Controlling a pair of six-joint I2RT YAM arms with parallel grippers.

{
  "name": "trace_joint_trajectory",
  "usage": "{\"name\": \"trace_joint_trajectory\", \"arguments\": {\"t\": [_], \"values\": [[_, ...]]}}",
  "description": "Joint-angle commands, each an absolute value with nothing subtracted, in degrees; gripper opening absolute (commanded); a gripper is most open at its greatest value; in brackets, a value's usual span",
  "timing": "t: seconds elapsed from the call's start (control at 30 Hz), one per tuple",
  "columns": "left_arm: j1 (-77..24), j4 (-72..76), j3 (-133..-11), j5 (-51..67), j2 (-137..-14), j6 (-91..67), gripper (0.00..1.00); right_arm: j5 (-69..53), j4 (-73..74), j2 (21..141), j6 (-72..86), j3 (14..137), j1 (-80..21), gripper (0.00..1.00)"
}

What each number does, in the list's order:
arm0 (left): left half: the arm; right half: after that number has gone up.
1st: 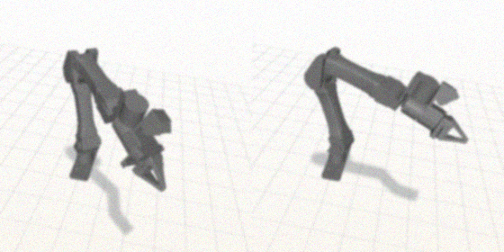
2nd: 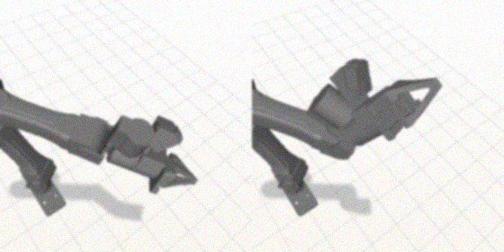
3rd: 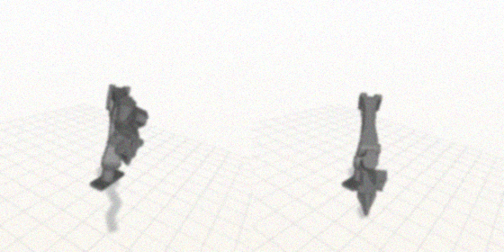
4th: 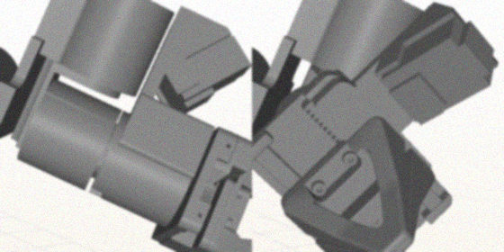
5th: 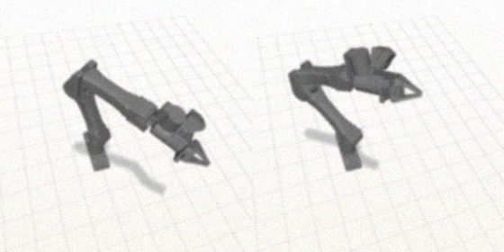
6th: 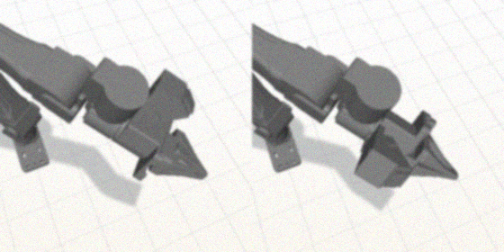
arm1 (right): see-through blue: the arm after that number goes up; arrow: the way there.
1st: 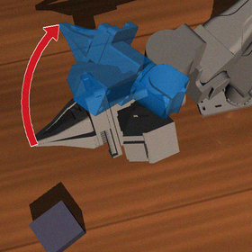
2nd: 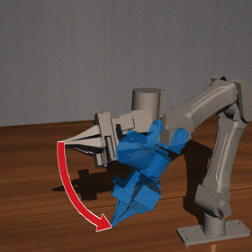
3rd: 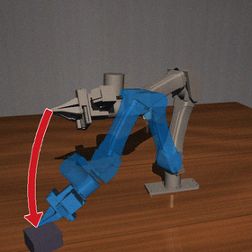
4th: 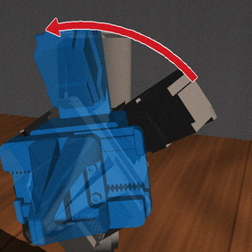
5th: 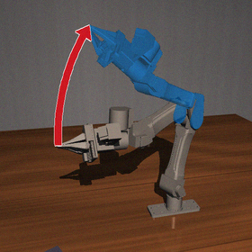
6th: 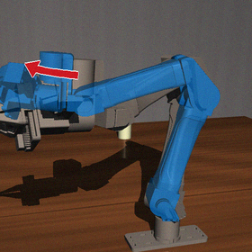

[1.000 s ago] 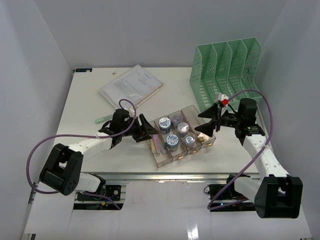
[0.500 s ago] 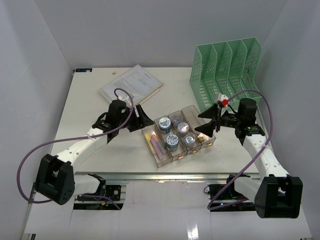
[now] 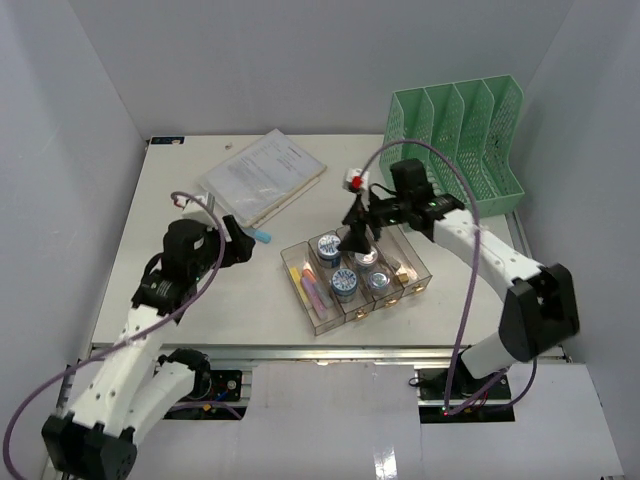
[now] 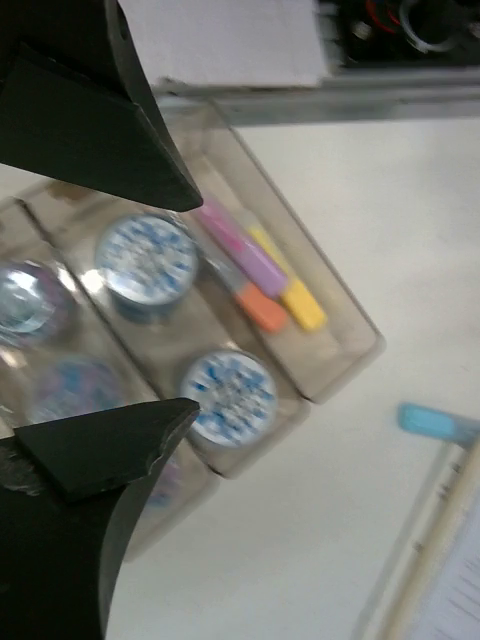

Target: Organize the desk

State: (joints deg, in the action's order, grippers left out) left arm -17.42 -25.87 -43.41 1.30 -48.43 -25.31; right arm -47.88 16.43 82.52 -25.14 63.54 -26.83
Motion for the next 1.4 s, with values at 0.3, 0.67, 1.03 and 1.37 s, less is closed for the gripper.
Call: {"name": "trace_joint_trajectory", "arguments": {"t": [0.3, 0.67, 1.03, 1.37], "values": [[-17.3, -27.3, -37.4, -15.7, -15.1, -17.9, 0.98, -13.1, 30.2, 131.8, -11.6, 122.1, -51.5, 0.87], [-17.3, -26.4, -36.9, -14.3, -15.3, -18.0, 0.98, -0.8, 20.2, 142.4, -11.0, 125.0, -53.0, 0.9], [-17.3, -26.2, -36.8, -13.6, -14.9, -17.9, 0.98, -20.0, 22.7, 137.1, -27.0, 119.0, -52.9, 0.92], [-17.3, -26.2, -36.8, -13.4, -15.3, -17.9, 0.98, -29.9, 30.2, 134.2, -65.7, 116.1, -52.1, 0.94]]}}
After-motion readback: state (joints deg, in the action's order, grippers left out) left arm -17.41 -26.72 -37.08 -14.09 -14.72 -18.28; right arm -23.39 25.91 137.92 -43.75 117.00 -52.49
